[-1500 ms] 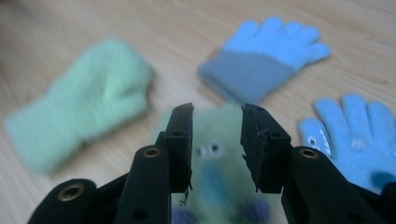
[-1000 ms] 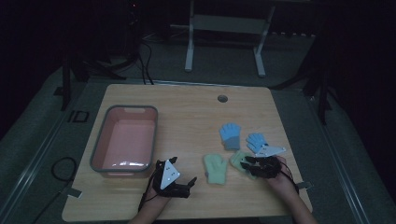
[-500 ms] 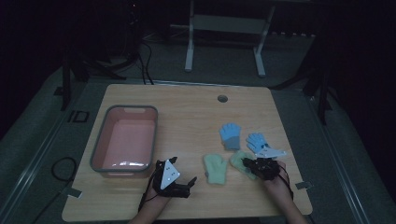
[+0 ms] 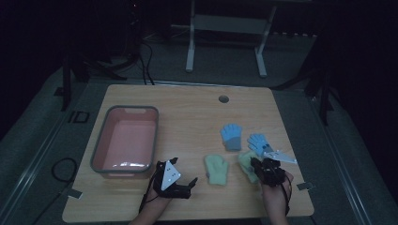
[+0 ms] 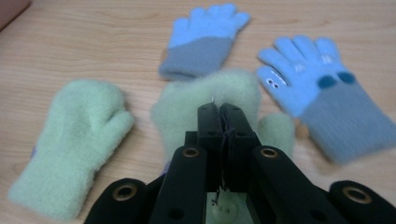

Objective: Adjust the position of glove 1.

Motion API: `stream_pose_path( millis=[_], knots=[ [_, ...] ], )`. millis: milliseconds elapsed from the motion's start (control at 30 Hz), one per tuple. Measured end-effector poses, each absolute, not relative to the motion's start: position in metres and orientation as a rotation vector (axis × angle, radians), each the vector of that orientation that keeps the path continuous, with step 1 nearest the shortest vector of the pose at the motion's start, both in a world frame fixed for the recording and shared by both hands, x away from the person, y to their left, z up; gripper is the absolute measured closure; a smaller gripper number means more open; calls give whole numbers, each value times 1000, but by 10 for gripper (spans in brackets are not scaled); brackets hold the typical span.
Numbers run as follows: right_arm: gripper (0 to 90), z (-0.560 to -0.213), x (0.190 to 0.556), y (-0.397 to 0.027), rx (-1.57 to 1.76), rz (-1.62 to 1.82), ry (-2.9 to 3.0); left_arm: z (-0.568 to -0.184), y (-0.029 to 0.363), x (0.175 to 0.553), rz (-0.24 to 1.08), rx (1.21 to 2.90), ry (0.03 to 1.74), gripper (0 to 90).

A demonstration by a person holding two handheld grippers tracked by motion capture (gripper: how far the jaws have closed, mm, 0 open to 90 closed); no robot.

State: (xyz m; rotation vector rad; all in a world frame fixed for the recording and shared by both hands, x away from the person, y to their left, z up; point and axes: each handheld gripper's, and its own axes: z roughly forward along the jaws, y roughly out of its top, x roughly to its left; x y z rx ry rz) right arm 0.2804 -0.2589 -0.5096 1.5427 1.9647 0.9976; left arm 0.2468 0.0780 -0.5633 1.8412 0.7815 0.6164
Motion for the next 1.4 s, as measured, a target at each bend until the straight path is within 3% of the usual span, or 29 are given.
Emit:
stream_pose_path(
  millis=[667,833,900,1400],
  knots=[
    [860,-550,279,-256,1653,930,1880,-563,78,247,614,1843,780,19],
    [779,-547,280,-256,1627,927,1908,-563,78,247,612,1844,779,18],
    [729,-543,281,-258,1604,942,1936,-563,78,247,613,1844,778,19],
    [697,-527,300,-293,1133,1010,2238,-563,78,247,608,1845,779,19]
  ],
)
